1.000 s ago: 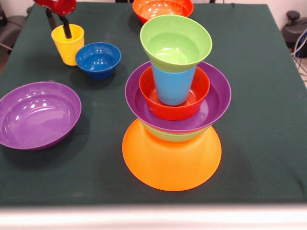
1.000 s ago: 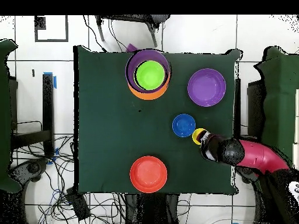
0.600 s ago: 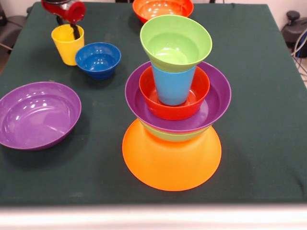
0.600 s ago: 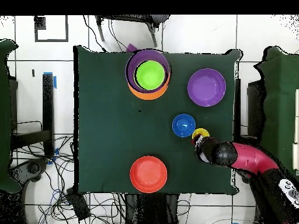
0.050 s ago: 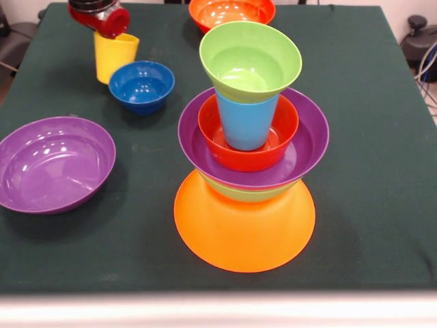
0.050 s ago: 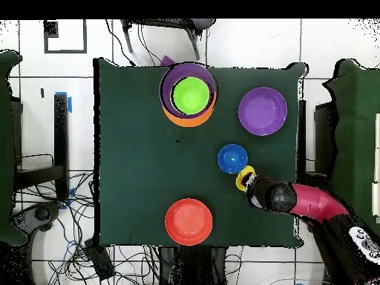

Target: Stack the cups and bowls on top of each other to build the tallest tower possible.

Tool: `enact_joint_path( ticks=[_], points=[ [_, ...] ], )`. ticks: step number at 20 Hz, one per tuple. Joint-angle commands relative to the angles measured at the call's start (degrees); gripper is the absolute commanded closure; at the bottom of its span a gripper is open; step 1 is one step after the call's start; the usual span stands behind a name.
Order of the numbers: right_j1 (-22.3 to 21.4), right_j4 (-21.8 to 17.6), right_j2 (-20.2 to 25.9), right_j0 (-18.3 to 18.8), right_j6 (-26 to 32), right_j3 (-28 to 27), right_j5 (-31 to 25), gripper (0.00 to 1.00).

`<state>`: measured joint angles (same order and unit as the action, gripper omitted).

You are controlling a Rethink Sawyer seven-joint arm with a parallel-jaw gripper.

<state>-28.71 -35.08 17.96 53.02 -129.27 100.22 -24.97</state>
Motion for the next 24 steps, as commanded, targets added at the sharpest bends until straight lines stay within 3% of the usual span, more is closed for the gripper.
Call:
enact_joint_path(
  ticks=[1, 12, 24],
  points=[
    [2.38, -3.98, 1.29, -1.39, 4.16, 0.29, 2.78, 1.0],
    [-5.29, 3.24, 5.01, -0.64, 3.82, 4.54, -3.01, 1.0],
    [-13.15, 8.29, 7.69, -2.64, 10.48, 1.13, -16.3, 1.0]
  ],
)
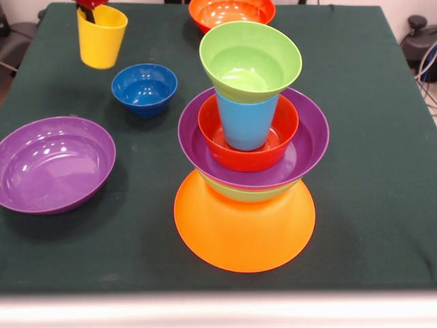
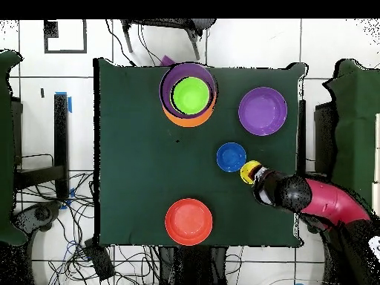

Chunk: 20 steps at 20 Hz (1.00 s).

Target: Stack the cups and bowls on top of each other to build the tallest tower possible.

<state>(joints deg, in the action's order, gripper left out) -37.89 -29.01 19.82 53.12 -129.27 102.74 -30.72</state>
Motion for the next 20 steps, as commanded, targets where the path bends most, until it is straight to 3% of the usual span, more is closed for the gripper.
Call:
enact_joint_path(
  ticks=[1, 13, 20],
  points=[
    [-4.4, 2.55, 6.14, -3.02, 10.9, -2.14, -11.94, 1.0],
    [-4.11, 4.6, 10.95, -7.42, 12.87, -17.2, -26.86, 1.0],
    [-3.1, 4.68, 12.46, -10.12, 11.86, -23.95, -30.25, 1.0]
  ],
)
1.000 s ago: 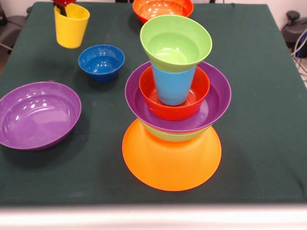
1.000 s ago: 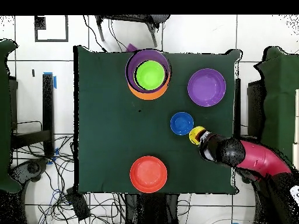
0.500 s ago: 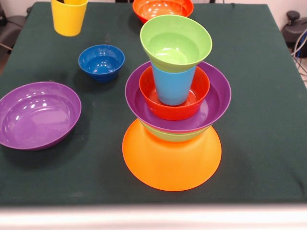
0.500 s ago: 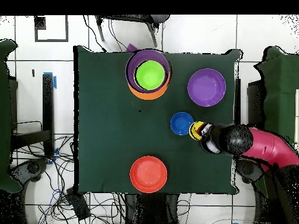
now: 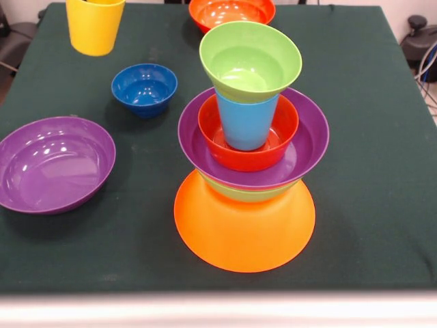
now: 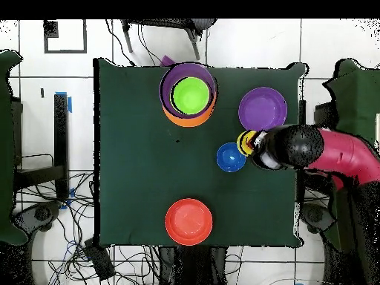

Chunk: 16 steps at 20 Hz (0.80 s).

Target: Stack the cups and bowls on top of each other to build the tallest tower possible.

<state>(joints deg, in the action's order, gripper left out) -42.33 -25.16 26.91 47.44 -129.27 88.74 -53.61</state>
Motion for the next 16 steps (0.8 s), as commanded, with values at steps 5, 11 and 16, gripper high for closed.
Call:
enact_joint_path(
  ticks=[5, 11, 16],
  points=[
    [0.4, 1.13, 5.23, -7.1, 10.23, -14.38, -11.34, 1.0],
    [1.53, 1.66, 4.66, -9.56, 8.63, -19.75, -14.1, 1.0],
    [1.93, 1.34, 4.03, -10.97, 8.75, -23.92, -17.18, 1.0]
  ],
)
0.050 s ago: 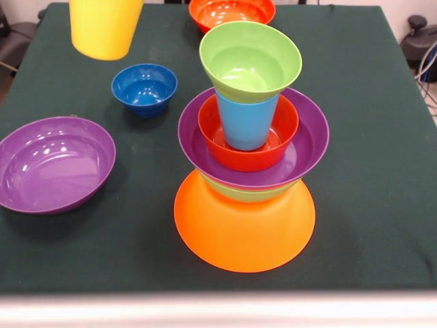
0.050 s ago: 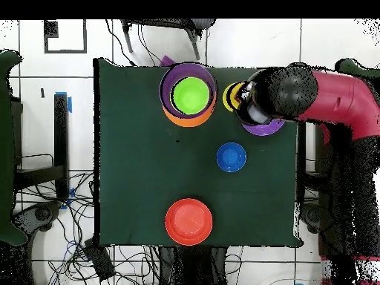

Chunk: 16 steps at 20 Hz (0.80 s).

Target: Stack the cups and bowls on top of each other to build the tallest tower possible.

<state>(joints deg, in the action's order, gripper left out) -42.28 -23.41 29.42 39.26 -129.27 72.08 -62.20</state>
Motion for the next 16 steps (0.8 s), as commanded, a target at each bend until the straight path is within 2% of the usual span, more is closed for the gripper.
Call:
enact_joint_path(
  ticks=[1, 10, 12, 16],
  points=[
    [1.94, -0.47, 1.44, -3.06, 8.92, -8.21, -9.55, 1.0],
    [3.68, -0.73, 0.99, -5.8, 7.61, -16.0, -16.37, 1.0],
    [3.84, -0.77, 0.59, -6.55, 6.34, -15.79, -15.99, 1.0],
    [3.23, -0.1, -0.47, -7.57, 2.89, -11.79, -11.62, 1.0]
  ],
)
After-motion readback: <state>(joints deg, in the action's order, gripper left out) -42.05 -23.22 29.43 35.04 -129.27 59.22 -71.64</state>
